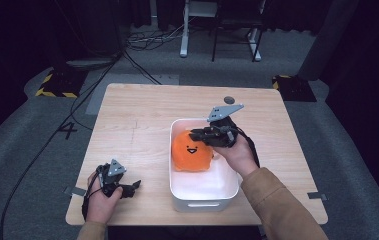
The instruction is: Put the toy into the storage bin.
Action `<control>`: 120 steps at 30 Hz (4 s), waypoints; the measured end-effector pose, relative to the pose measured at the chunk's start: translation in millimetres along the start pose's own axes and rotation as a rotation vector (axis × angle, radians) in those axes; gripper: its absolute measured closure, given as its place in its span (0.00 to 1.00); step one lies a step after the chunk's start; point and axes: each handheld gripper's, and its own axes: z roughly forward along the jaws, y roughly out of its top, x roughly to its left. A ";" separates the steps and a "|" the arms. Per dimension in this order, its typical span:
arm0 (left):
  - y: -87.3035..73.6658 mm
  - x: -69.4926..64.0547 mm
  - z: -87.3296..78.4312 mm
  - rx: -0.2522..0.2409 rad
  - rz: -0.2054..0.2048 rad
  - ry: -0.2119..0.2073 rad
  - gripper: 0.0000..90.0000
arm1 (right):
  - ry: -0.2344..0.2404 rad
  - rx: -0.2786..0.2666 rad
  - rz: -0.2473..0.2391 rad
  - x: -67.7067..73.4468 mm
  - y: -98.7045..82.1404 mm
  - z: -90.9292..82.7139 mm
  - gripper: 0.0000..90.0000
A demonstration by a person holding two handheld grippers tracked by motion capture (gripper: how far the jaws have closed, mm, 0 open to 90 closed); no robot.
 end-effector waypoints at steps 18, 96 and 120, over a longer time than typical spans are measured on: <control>0.0 -0.1 0.0 0.001 -0.001 -0.001 0.16 | -0.008 0.117 -0.031 4.3 3.7 11.4 0.88; 5.0 11.2 4.1 -0.002 0.010 -0.017 0.15 | -0.205 -0.155 0.170 -27.3 -62.3 -152.0 0.58; 5.4 10.9 4.4 0.006 0.007 -0.021 0.14 | -0.380 -0.088 0.316 -52.0 -131.7 -191.2 0.51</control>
